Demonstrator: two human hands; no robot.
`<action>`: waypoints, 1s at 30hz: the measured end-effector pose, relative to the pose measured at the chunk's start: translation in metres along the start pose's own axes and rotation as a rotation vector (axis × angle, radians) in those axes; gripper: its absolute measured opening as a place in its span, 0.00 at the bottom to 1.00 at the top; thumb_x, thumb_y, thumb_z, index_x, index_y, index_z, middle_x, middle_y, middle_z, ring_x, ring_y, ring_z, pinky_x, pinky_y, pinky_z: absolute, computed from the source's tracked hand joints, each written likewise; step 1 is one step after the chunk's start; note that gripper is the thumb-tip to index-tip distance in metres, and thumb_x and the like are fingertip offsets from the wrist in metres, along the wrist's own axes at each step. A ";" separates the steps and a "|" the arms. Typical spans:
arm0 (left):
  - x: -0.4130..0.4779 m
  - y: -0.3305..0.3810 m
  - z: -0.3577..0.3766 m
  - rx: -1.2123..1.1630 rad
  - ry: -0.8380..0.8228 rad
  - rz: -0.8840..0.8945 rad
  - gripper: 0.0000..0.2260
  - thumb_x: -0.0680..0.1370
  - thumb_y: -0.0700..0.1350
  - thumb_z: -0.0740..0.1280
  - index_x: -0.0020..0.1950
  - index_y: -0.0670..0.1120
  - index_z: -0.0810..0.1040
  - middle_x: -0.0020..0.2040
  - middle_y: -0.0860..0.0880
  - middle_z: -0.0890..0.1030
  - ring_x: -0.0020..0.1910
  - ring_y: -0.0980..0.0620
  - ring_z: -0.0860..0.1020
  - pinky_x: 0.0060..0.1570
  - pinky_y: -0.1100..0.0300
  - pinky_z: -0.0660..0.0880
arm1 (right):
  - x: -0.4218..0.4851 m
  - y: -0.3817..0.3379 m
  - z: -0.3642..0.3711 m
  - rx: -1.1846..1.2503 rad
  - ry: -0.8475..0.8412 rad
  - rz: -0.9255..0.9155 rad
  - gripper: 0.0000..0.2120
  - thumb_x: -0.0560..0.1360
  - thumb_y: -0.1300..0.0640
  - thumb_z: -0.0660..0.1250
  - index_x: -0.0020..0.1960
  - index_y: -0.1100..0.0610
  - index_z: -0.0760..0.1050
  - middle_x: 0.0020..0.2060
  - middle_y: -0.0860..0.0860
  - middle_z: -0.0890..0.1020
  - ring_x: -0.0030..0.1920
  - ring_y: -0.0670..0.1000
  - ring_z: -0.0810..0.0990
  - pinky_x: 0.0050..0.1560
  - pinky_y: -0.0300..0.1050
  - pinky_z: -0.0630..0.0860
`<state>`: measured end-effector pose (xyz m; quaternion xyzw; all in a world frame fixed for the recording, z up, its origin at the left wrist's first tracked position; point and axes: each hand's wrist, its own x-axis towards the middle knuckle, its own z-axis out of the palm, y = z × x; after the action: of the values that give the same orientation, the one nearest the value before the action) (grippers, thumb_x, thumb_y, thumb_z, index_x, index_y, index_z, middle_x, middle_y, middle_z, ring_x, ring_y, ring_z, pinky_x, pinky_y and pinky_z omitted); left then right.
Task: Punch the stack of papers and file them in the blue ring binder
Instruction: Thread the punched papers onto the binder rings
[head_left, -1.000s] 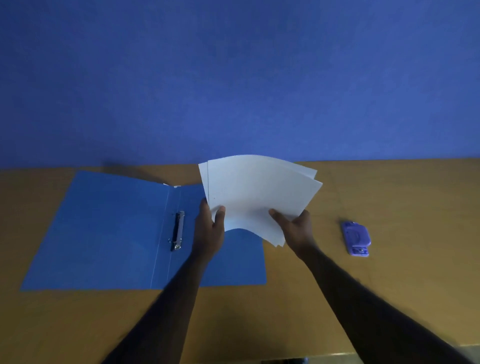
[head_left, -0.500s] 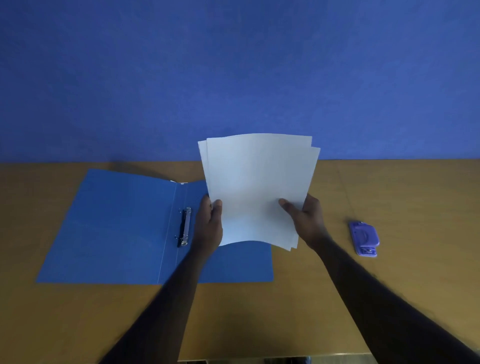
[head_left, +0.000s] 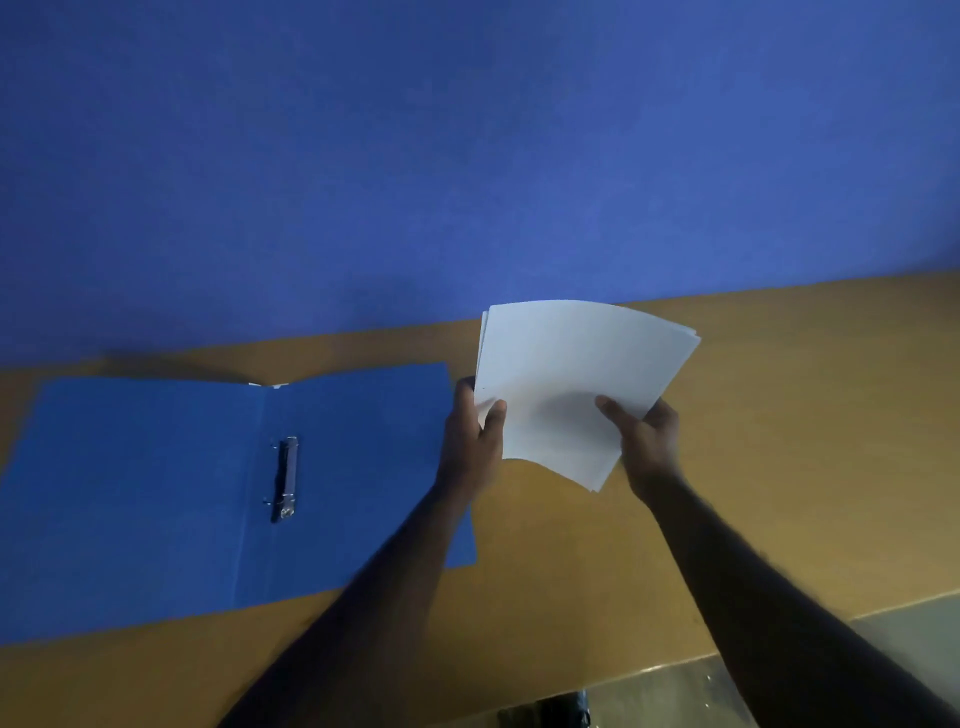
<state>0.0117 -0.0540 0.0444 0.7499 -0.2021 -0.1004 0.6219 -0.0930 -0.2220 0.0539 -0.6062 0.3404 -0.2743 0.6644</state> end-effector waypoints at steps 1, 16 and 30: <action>0.000 0.000 0.002 0.008 -0.010 -0.001 0.13 0.79 0.38 0.62 0.64 0.42 0.69 0.57 0.52 0.77 0.55 0.55 0.76 0.50 0.78 0.69 | -0.001 0.000 -0.002 -0.002 0.000 0.003 0.12 0.69 0.62 0.73 0.52 0.63 0.80 0.44 0.54 0.85 0.45 0.57 0.82 0.48 0.57 0.78; 0.000 -0.020 0.004 0.094 -0.001 -0.008 0.14 0.81 0.47 0.59 0.64 0.42 0.70 0.61 0.48 0.78 0.60 0.53 0.76 0.59 0.63 0.71 | -0.006 0.003 -0.008 -0.047 -0.044 -0.005 0.20 0.68 0.56 0.72 0.58 0.61 0.77 0.47 0.54 0.84 0.49 0.58 0.84 0.45 0.55 0.83; 0.000 -0.012 0.005 0.102 -0.095 -0.051 0.18 0.76 0.47 0.62 0.65 0.44 0.69 0.58 0.53 0.76 0.56 0.54 0.75 0.56 0.62 0.69 | 0.000 0.004 -0.020 -0.032 -0.093 -0.003 0.15 0.70 0.61 0.71 0.56 0.61 0.78 0.46 0.54 0.84 0.49 0.62 0.83 0.47 0.62 0.82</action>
<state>0.0124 -0.0566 0.0321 0.7799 -0.2171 -0.1415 0.5698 -0.1085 -0.2338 0.0493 -0.6295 0.3125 -0.2412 0.6692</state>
